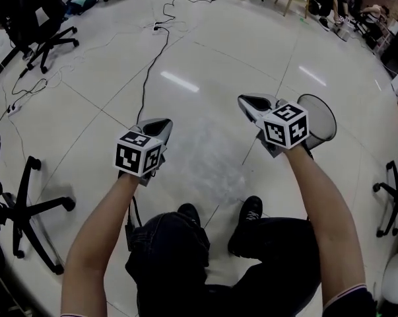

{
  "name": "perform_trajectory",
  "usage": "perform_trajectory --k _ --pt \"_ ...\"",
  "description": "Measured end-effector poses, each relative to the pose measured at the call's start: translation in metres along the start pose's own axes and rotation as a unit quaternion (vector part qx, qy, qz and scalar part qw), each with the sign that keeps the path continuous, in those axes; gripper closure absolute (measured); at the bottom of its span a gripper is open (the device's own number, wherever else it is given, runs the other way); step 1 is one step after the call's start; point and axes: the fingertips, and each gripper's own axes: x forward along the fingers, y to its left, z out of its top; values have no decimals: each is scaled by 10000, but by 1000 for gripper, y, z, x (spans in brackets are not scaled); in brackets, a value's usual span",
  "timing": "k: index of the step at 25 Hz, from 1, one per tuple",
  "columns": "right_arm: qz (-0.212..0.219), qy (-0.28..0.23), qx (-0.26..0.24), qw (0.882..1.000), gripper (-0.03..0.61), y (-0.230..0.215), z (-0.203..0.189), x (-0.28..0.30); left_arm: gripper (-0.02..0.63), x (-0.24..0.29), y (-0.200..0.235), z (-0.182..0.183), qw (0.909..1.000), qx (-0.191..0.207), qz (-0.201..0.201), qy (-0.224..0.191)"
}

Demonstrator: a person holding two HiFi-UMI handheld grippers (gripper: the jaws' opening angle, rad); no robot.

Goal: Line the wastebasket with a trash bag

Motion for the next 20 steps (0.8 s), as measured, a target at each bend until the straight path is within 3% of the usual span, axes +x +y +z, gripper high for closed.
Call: perform_trajectory --k 7,13,20 --pt "452 133 70 9989 577 -13 -26 57 601 38 32 -44 9985 -409 198 315" --pt "668 391 139 9969 577 -29 -60 94 601 61 38 -67 9970 -495 410 438" --pt "1255 751 -33 9892 577 -12 -90 147 601 55 56 -114 9909 -896 710 706"
